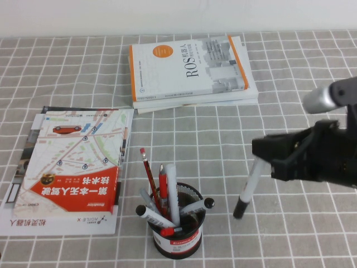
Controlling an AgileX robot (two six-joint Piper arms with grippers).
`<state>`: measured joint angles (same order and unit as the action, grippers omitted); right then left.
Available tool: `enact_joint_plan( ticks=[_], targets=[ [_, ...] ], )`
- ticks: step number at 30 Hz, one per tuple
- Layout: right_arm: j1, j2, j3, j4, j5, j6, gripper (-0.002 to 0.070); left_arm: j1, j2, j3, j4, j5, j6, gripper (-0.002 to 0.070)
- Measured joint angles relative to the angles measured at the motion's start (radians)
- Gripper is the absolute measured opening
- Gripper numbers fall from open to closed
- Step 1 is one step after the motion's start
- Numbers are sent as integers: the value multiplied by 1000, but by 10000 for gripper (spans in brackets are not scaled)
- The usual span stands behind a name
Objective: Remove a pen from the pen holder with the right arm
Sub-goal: 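Take a marker out of the pen holder and lay it on the table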
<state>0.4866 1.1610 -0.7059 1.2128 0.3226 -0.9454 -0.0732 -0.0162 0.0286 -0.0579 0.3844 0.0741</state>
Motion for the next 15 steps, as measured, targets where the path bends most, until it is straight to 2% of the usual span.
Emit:
enact_joint_plan(
  ticks=[5, 11, 15],
  targets=[
    [-30, 96, -34, -139, 73, 146, 119, 0, 0, 0, 0, 0, 0, -3],
    [-32, 211, -231, -586, 272, 552, 119, 0, 0, 0, 0, 0, 0, -3],
    [-32, 297, -384, -819, 394, 771, 119, 0, 0, 0, 0, 0, 0, -3]
  ],
)
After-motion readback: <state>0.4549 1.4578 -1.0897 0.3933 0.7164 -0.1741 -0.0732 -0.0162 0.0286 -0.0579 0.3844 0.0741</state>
